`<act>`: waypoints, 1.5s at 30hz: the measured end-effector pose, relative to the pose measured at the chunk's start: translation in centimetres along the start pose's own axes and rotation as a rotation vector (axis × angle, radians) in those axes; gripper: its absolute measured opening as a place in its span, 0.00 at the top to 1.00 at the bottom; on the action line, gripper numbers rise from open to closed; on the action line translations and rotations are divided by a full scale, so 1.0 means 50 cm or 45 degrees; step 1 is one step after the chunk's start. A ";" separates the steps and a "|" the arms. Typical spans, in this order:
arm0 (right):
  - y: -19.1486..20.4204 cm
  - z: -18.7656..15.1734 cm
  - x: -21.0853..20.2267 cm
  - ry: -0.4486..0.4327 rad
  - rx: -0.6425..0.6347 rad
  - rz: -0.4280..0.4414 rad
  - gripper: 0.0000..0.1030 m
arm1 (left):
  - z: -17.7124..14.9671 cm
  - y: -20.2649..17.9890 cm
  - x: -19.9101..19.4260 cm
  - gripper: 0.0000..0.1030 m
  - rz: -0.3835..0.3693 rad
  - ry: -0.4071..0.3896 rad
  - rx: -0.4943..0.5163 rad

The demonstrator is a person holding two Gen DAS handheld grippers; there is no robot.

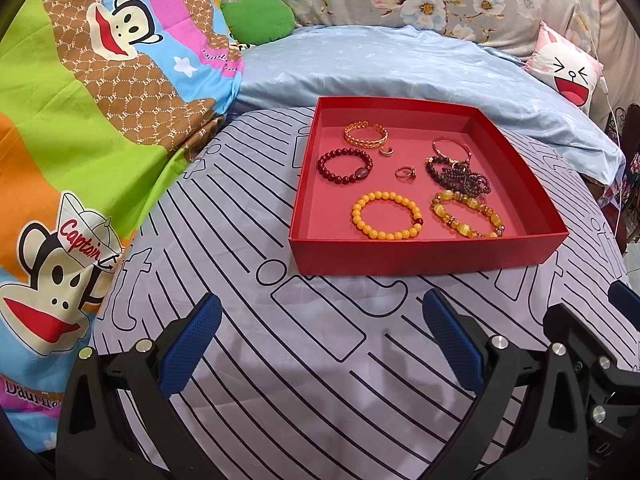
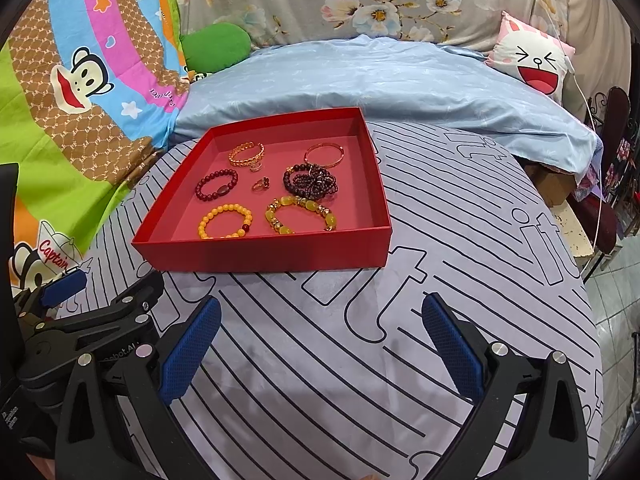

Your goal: Organize jewelry

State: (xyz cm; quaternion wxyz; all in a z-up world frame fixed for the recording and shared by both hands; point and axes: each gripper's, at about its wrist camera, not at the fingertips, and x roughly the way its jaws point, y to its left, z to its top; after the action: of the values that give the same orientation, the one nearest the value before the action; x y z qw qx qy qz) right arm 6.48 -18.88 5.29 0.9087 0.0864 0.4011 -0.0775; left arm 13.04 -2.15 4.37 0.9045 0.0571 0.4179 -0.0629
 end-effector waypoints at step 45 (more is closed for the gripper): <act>0.007 0.008 -0.015 -0.015 0.003 0.000 0.06 | 0.001 0.005 -0.014 0.07 -0.005 0.009 -0.022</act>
State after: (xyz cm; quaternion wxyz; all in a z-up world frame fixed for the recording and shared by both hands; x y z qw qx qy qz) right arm 6.36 -18.56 6.12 0.9108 0.0870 0.3957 -0.0786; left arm 12.67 -1.89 4.96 0.9034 0.0486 0.4216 -0.0609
